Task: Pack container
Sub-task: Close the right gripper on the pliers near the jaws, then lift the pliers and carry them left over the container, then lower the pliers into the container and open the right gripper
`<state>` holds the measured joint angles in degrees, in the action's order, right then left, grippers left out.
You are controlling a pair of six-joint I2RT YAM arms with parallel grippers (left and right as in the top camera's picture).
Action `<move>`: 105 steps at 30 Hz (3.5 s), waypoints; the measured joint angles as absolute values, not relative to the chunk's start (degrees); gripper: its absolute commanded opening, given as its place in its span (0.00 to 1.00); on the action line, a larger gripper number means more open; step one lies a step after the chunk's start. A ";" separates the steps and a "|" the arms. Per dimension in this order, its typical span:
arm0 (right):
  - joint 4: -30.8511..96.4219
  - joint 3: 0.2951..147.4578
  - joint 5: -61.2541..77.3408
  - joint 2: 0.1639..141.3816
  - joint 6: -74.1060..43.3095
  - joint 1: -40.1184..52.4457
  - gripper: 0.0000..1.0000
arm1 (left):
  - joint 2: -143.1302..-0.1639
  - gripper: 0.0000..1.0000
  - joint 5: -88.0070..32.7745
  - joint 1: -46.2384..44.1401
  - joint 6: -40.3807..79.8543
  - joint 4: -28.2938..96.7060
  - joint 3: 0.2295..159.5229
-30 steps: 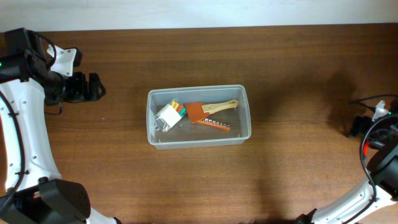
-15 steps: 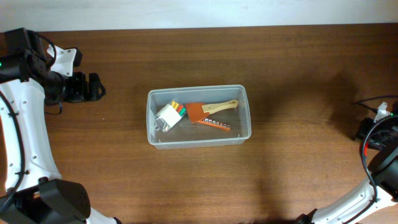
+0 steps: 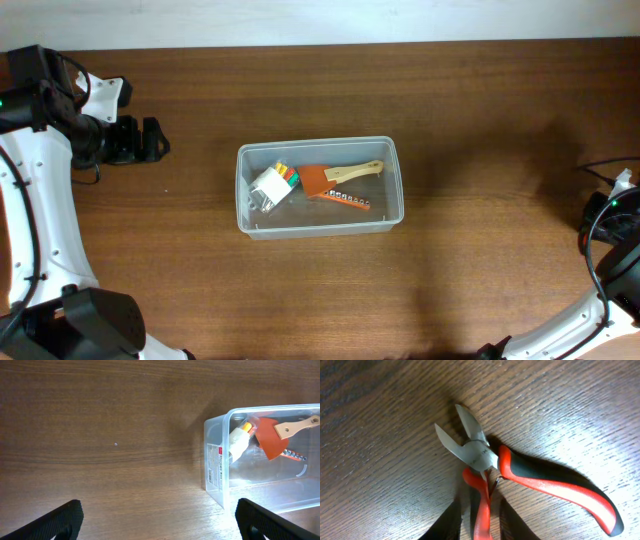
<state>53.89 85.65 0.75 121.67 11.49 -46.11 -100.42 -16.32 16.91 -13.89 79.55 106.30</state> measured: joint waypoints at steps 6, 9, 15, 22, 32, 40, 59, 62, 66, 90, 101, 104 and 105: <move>53.91 85.65 0.97 121.67 10.96 -46.11 0.13 | -100.42 0.99 -16.32 16.91 -13.89 79.55 106.30; 53.91 85.65 0.97 121.67 10.94 -46.09 0.12 | -100.42 0.99 -16.32 16.91 -13.89 79.55 106.30; 54.41 85.73 0.97 121.67 10.92 -46.11 0.04 | -100.42 0.99 -16.32 16.91 -13.89 79.55 106.30; 62.19 89.58 1.39 122.45 10.63 -46.09 0.04 | -100.42 0.99 -16.32 16.91 -13.89 79.55 106.32; 75.33 110.08 4.03 122.87 10.46 -42.83 0.04 | -100.42 0.99 -16.32 16.91 -13.89 79.55 106.30; 85.08 127.35 6.00 122.96 14.76 -28.58 0.04 | -100.42 0.99 -16.32 16.91 -13.91 79.53 106.30; 94.98 140.62 8.08 122.96 30.55 12.53 0.04 | -100.42 0.99 -16.32 16.91 -13.89 79.55 106.32; 94.98 140.57 8.10 122.96 31.79 18.72 0.04 | -100.42 0.99 -16.32 16.91 -13.91 79.55 106.30; 95.35 139.72 8.12 122.96 33.36 23.66 0.04 | -100.42 0.99 -16.32 16.91 -13.91 79.55 106.30; 83.18 116.22 12.14 123.00 38.44 27.27 0.09 | -100.42 0.99 -16.32 16.91 -13.89 79.55 106.30; 79.13 114.15 14.72 123.24 38.39 27.27 0.10 | -100.42 0.99 -16.32 16.91 -13.89 79.53 106.32; 78.98 114.15 14.81 124.40 38.41 27.27 0.10 | -100.42 0.99 -16.32 16.91 -13.89 79.53 106.30; 78.98 114.15 14.94 125.05 38.44 27.27 0.10 | -100.42 0.99 -16.32 16.91 -13.91 79.53 106.32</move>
